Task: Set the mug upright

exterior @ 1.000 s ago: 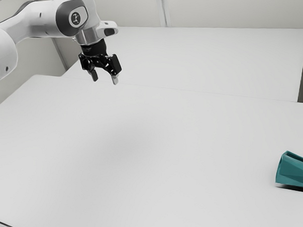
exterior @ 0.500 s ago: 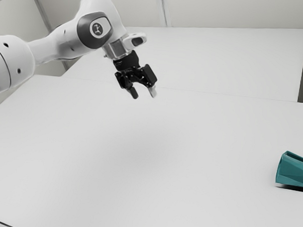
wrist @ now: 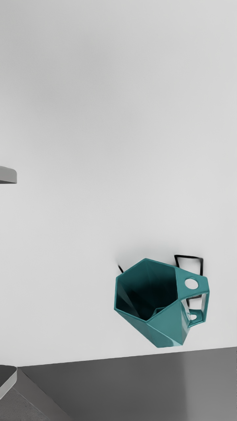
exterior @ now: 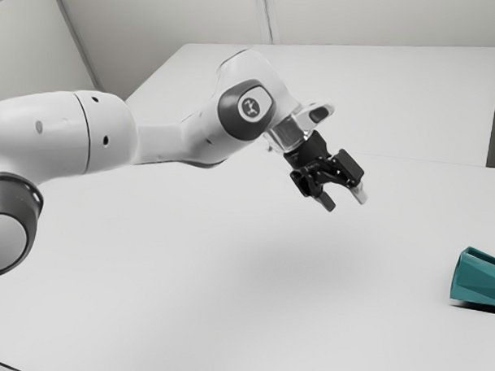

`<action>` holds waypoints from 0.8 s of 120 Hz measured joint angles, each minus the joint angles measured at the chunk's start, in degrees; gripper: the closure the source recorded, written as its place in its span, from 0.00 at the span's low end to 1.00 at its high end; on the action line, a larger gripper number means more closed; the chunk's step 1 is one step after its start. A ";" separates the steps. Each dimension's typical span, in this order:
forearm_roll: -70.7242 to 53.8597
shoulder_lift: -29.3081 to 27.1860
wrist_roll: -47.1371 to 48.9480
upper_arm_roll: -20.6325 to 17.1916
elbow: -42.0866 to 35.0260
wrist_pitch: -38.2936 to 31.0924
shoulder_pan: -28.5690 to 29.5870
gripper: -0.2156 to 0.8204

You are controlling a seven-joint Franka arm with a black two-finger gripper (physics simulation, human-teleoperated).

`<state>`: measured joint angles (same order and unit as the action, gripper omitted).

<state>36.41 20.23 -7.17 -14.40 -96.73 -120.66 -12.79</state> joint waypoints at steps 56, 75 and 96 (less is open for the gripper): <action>15.28 10.72 -2.07 -7.98 0.43 -18.57 -3.56 0.21; 18.17 14.22 -3.86 -9.44 2.61 -21.93 -4.58 0.21; 19.51 17.93 -5.35 -11.99 5.07 -26.02 -5.28 0.21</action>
<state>55.92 38.16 -12.52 -26.39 -91.66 -146.69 -18.07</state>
